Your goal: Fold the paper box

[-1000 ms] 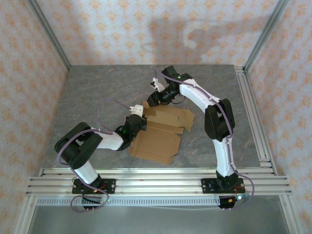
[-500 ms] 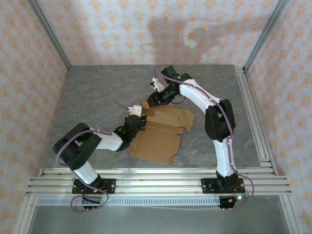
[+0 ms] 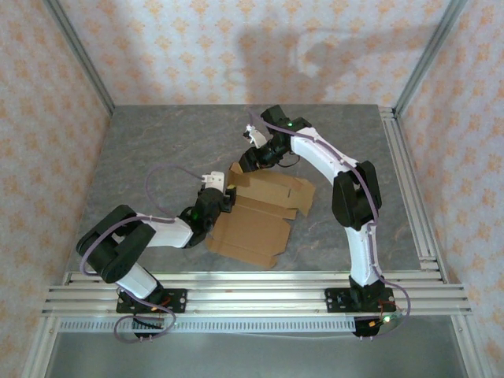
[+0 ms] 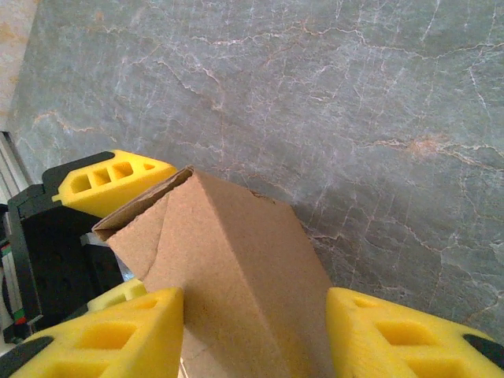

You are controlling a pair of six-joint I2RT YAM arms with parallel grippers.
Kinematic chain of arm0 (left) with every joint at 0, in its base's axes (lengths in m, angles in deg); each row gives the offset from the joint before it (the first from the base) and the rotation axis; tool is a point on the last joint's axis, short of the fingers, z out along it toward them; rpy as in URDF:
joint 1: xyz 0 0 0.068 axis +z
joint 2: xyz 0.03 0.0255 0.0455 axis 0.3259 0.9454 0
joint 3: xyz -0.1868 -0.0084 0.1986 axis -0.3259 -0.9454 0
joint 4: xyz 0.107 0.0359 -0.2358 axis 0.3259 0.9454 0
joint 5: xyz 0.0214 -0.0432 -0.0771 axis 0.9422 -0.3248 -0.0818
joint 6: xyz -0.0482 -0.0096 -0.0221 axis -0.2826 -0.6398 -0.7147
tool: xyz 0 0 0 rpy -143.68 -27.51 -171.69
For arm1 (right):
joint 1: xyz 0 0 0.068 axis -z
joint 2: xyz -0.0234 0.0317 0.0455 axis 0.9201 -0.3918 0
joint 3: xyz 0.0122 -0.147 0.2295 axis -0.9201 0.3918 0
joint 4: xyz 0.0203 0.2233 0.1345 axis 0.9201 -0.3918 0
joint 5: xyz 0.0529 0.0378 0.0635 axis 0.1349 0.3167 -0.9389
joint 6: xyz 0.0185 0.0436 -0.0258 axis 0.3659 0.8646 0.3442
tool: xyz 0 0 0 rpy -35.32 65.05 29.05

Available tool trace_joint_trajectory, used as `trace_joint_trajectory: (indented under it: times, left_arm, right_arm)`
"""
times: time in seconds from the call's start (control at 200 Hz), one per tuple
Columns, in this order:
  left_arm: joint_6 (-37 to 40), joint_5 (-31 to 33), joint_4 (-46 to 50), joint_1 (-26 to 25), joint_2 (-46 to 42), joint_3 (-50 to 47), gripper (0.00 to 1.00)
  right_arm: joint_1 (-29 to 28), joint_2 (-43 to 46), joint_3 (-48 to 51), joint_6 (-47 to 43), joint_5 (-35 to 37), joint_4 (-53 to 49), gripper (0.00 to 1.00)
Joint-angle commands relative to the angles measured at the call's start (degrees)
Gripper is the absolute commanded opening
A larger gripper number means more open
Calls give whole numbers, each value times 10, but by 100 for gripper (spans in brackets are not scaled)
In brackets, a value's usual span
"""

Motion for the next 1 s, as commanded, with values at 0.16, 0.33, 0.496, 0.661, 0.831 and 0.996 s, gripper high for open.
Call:
trace_joint_trajectory:
  times: [0.16,0.33,0.496,0.661,0.831,0.996]
  left_arm:
    - [0,-9,22,7,-19,3,50]
    - [8,-22,33,15,-8,22,45]
    - [0,-42,30,29,4,31,40]
    - [1,-70,34,35,12,45,40]
    - [6,-85,38,35,20,57,36]
    - [1,-85,37,36,23,55,30]
  right_arm:
    - [-9,15,9,-14,37,-35,49]
    - [-13,16,8,-17,39,-37,49]
    - [-15,17,6,-20,42,-43,49]
    - [-18,17,4,-22,47,-49,49]
    - [-21,15,-1,-24,60,-53,48]
    - [-27,15,-8,-30,77,-62,48]
